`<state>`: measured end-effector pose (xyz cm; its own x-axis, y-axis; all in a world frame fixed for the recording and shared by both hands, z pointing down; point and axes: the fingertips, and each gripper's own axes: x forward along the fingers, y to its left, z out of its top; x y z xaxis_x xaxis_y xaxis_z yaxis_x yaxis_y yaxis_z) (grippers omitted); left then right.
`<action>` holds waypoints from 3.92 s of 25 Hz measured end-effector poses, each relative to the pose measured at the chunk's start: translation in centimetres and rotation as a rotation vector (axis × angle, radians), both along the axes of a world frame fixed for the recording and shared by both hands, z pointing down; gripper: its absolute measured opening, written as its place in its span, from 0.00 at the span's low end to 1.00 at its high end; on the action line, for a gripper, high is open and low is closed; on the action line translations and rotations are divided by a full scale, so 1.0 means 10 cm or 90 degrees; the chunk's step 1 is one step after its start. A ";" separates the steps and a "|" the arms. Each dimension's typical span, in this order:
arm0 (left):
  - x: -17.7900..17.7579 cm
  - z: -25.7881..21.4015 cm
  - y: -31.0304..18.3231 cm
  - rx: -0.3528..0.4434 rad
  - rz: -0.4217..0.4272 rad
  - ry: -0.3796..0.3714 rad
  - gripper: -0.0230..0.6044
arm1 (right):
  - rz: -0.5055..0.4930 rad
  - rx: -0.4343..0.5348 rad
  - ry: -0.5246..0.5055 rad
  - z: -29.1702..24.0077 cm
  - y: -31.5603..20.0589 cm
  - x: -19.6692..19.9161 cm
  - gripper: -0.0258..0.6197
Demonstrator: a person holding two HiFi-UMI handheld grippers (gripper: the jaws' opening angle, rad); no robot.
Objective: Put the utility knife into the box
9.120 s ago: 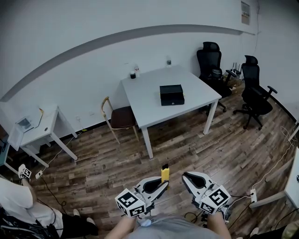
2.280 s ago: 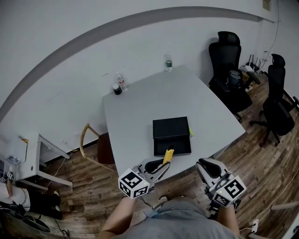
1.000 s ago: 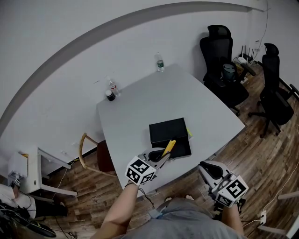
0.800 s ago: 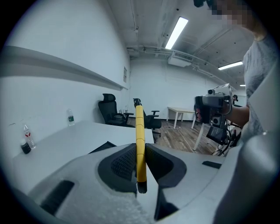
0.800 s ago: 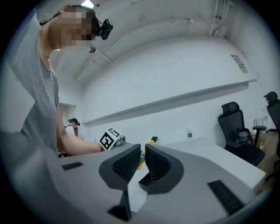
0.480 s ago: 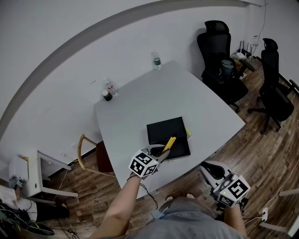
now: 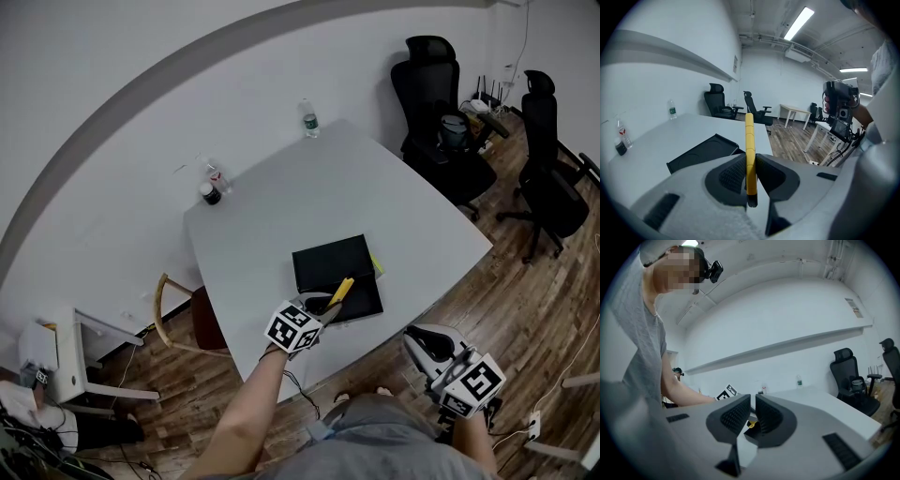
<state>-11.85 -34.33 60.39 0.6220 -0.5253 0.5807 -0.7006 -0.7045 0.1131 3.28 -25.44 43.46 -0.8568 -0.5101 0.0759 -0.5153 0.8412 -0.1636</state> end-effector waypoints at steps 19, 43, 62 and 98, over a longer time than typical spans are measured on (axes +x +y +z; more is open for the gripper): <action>0.06 0.61 -0.25 -0.129 0.121 -0.062 0.16 | 0.027 -0.023 0.022 0.14 -0.05 0.07 0.11; -0.01 1.50 -0.29 -0.331 0.130 -0.159 0.16 | 0.058 -0.048 0.048 0.27 -0.16 0.20 0.11; -0.01 1.73 -0.25 -0.348 0.160 -0.217 0.16 | 0.054 -0.055 0.054 0.30 -0.20 0.21 0.11; -0.05 1.89 -0.17 -0.260 0.225 -0.328 0.38 | 0.059 -0.048 0.047 0.26 -0.28 0.25 0.11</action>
<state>-12.34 -36.00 79.29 0.3099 -0.0239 0.9505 -0.4749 -0.8700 0.1329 5.75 -28.20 46.06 -0.7972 -0.5770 0.1773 -0.6028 0.7765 -0.1834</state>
